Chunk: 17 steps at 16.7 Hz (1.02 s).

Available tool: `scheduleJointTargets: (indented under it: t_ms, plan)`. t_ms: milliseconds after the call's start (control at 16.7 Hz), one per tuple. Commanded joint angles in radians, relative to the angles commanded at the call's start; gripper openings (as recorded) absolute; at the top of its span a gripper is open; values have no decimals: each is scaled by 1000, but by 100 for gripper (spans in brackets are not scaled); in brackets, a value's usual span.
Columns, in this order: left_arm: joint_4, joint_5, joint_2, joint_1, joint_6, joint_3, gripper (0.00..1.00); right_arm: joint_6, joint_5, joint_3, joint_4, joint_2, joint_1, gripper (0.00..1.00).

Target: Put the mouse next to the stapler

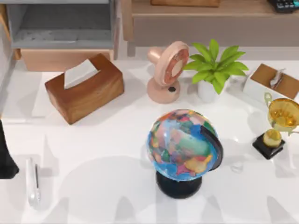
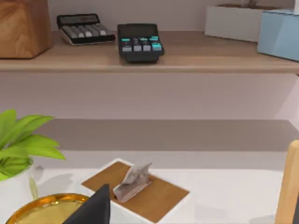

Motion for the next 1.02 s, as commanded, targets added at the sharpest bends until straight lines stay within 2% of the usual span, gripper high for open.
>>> scheduleJointTargets:
  t_ms: [360,1020]
  plan:
    - [-43,2,80,11,18,76,100,0,0,0,0,0,0,100]
    - [-370,16,719,92,145,686,100,0,0,0,0,0,0,100]
